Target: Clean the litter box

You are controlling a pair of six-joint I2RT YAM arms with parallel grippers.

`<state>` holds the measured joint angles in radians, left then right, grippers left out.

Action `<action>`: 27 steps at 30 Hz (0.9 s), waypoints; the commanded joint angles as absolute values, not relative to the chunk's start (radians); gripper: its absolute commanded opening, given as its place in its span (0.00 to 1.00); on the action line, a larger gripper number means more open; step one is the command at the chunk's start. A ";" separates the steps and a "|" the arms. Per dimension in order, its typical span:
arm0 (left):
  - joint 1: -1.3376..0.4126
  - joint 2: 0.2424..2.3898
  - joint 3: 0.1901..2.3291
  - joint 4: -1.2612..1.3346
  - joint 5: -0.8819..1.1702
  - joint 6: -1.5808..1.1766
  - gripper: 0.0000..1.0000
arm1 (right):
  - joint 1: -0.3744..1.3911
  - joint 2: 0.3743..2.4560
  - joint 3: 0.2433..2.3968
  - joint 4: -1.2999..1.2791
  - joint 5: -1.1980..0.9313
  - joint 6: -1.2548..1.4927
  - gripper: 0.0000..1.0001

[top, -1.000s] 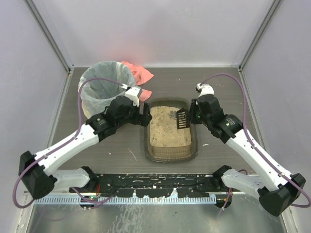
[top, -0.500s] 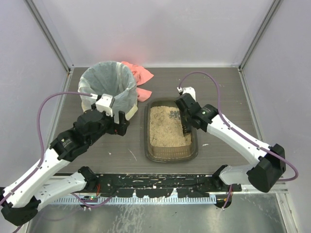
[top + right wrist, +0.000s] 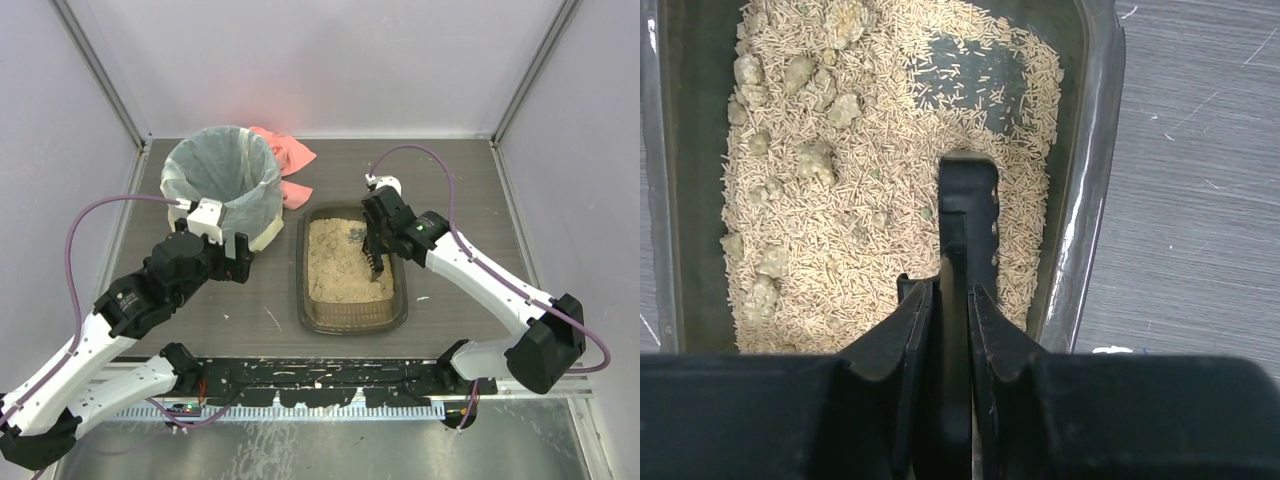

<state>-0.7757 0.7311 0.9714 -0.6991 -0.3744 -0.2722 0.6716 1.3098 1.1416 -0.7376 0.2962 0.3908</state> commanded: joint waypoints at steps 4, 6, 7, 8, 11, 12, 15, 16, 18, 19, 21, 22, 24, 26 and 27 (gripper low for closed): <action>-0.771 0.711 0.974 -0.691 -0.406 -0.263 0.94 | 0.623 1.302 1.132 -0.590 0.039 0.473 0.01; -0.771 0.712 0.973 -0.689 -0.408 -0.264 0.94 | 0.592 1.292 1.108 -0.559 -0.014 0.484 0.01; -0.771 0.713 0.973 -0.689 -0.406 -0.265 0.94 | 0.576 1.286 1.096 -0.545 -0.038 0.488 0.01; -0.771 0.714 0.974 -0.688 -0.406 -0.264 0.94 | 0.561 1.281 1.082 -0.529 -0.060 0.493 0.01; -0.771 0.719 0.973 -0.687 -0.400 -0.266 0.94 | 0.504 1.268 1.027 -0.474 -0.132 0.512 0.01; -0.771 0.719 0.973 -0.686 -0.397 -0.267 0.94 | 0.485 1.261 0.987 -0.448 -0.160 0.521 0.01; -0.770 0.724 0.971 -0.685 -0.396 -0.270 0.94 | 0.435 1.233 0.883 -0.339 -0.254 0.565 0.01; -0.770 0.725 0.971 -0.686 -0.396 -0.270 0.94 | 0.420 1.225 0.847 -0.304 -0.284 0.581 0.01; -0.771 0.727 0.972 -0.686 -0.399 -0.270 0.94 | 0.400 1.209 0.777 -0.227 -0.329 0.624 0.01; -0.770 0.727 0.973 -0.688 -0.398 -0.271 0.94 | 0.396 1.201 0.741 -0.187 -0.343 0.651 0.01; -0.770 0.728 0.973 -0.688 -0.399 -0.269 0.94 | 0.393 1.196 0.682 -0.104 -0.364 0.707 0.01; -0.771 0.729 0.974 -0.688 -0.400 -0.269 0.94 | 0.393 1.198 0.652 -0.059 -0.382 0.741 0.01; -0.770 0.730 0.974 -0.687 -0.400 -0.268 0.94 | 0.395 1.203 0.592 0.057 -0.400 0.807 0.01; -0.771 0.731 0.974 -0.688 -0.401 -0.267 0.94 | 0.404 1.213 0.553 0.118 -0.403 0.852 0.01; -0.771 0.732 0.974 -0.688 -0.401 -0.267 0.94 | 0.408 1.218 0.541 0.133 -0.400 0.860 0.01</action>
<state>-0.7757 0.7326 0.9695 -0.7101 -0.3897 -0.2722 0.3763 1.1965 0.6044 -0.0216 -0.2958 0.7399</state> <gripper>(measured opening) 0.941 0.226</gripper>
